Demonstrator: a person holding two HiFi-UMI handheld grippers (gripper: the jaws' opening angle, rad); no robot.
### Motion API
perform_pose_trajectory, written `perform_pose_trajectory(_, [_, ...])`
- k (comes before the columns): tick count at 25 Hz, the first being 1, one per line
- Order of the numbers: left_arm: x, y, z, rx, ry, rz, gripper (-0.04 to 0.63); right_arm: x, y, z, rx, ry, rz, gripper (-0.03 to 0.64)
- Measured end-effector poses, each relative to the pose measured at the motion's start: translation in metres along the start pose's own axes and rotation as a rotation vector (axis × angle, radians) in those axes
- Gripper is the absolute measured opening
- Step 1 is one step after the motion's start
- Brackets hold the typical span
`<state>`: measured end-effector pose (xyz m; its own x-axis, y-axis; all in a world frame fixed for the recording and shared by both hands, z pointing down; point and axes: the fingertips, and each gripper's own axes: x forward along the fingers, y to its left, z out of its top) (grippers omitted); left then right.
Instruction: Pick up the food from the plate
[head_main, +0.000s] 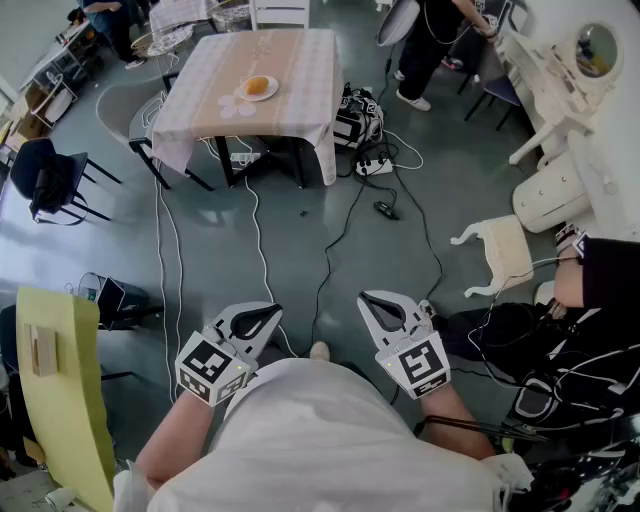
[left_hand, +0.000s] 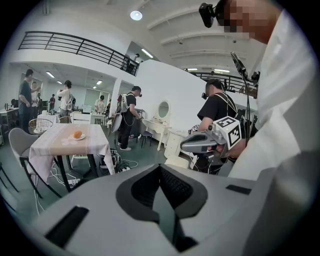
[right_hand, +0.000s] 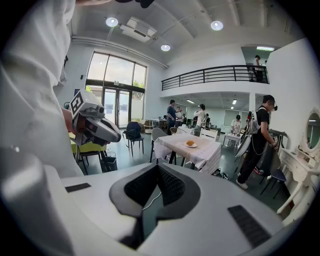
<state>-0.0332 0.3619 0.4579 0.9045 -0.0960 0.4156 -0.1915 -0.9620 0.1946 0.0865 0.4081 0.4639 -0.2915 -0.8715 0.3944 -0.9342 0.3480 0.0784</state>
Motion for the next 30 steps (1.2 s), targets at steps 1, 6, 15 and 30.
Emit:
perform_pose_trajectory(1, [0.001, -0.001, 0.001, 0.004, 0.001, 0.003, 0.009, -0.002, 0.0, 0.0, -0.002, -0.001, 0.0, 0.012])
perform_pose_trajectory(6, [0.004, -0.005, 0.003, 0.02, 0.002, 0.011, 0.009, -0.005, -0.001, -0.006, -0.001, 0.006, 0.006, 0.012])
perform_pose_trajectory(15, [0.007, 0.04, -0.007, -0.037, 0.009, 0.037, 0.009, 0.04, -0.001, -0.017, 0.034, 0.051, 0.075, 0.012])
perform_pose_trajectory(30, [-0.025, 0.277, 0.069, 0.031, -0.045, -0.04, 0.011, 0.25, -0.051, 0.114, -0.059, 0.089, -0.003, 0.085])
